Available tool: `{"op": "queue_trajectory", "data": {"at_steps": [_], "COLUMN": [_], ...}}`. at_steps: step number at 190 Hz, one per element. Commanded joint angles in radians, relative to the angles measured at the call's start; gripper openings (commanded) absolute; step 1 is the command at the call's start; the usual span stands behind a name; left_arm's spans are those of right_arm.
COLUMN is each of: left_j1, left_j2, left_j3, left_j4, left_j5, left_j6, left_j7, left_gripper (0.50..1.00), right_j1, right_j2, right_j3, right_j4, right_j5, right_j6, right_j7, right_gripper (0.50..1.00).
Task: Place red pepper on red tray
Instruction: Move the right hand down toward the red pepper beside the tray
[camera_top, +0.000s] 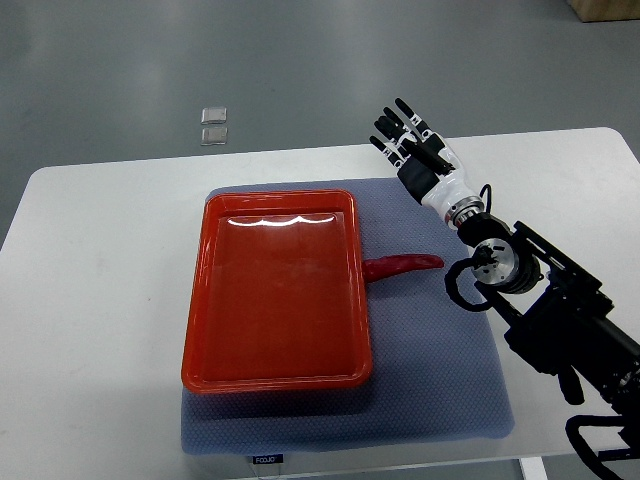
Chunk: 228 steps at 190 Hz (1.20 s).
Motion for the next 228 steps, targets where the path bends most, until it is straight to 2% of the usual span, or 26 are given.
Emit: {"op": "queue_trajectory", "data": {"at_steps": [1,61,82,99,127,142,163,189,228], "left_j1": [0.0,-0.005,-0.011,-0.015,-0.029,-0.031,-0.031,-0.032,-0.032], "left_j2": [0.0,0.0,0.0,0.0,0.0,0.0,0.0,0.0,0.0], "left_j3": [0.001,-0.002,-0.004,-0.002,-0.002,-0.002,-0.002,-0.002,-0.002], "left_j4": [0.0,0.0,-0.002,-0.006,-0.011,-0.014,-0.014,-0.012,-0.011], "left_j5": [0.0,0.0,0.001,0.001,0.001,0.003,0.004,0.003,0.001], "left_j6": [0.0,0.002,0.002,0.002,-0.006,-0.008,-0.008,-0.008,-0.008], "left_j7": [0.0,0.0,0.0,0.0,0.0,0.0,0.0,0.0,0.0], "left_gripper": [1.0,1.0,1.0,1.0,1.0,1.0,1.0,1.0,1.0], "right_j1": [-0.001,0.012,0.021,0.071,0.245,0.36,0.545,0.697,0.709], "right_j2": [-0.002,-0.007,-0.045,-0.091,-0.277,-0.352,-0.445,-0.461,-0.438], "right_j3": [0.0,-0.006,-0.035,-0.158,-0.492,-0.69,-0.995,-1.206,-1.218], "right_j4": [0.0,0.0,-0.002,0.002,0.003,0.021,0.126,0.187,0.23], "right_j5": [0.001,-0.014,-0.091,-0.215,-0.344,-0.37,-0.437,-0.491,-0.485], "right_j6": [0.002,0.013,0.022,0.034,0.033,0.045,0.088,0.089,0.068], "right_j7": [0.0,-0.002,-0.006,-0.012,-0.069,-0.074,-0.098,-0.117,-0.129], "right_gripper": [0.915,0.915,0.915,0.915,0.915,0.915,0.915,0.915,0.915]}}
